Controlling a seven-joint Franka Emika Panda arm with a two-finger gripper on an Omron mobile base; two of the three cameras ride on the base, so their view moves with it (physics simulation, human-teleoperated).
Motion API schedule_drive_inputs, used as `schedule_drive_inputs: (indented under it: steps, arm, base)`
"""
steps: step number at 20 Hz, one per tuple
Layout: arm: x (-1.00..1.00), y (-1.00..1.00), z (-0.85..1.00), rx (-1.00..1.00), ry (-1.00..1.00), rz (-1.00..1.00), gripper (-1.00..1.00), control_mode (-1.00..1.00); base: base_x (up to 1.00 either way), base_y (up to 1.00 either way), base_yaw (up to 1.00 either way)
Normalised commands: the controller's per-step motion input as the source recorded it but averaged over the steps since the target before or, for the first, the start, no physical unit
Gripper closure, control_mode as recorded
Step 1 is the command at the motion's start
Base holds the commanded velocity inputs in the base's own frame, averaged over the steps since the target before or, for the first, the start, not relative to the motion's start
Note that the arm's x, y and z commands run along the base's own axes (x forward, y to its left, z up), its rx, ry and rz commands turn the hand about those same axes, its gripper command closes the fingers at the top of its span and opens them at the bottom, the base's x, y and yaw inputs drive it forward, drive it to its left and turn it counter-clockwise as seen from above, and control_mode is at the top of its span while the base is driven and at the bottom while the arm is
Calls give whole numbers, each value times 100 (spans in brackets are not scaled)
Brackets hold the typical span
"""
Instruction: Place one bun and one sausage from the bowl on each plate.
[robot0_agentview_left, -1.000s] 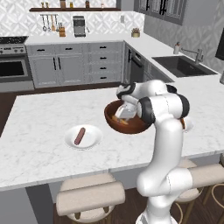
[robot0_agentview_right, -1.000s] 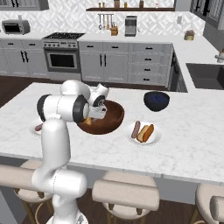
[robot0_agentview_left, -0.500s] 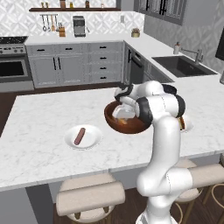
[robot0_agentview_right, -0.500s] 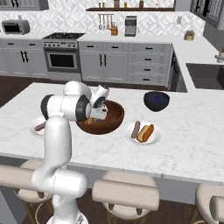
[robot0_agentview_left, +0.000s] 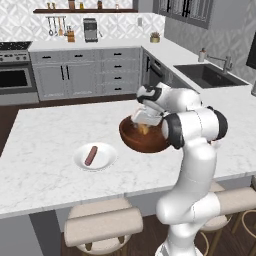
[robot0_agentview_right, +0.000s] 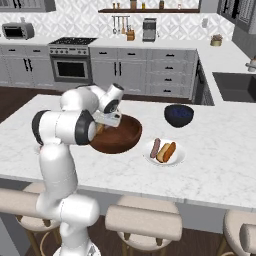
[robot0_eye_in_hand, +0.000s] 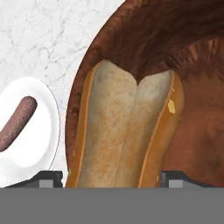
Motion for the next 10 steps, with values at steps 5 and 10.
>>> schedule_drive_inputs:
  steps: [5, 10]
  arm:
    - [-100, 64, 99, -1, -6, -15, 100, -100]
    - [-90, 100, 70, -11, 0, -18, 100, -100]
  base:
    - [0, 0, 0]
    - [0, 0, 0]
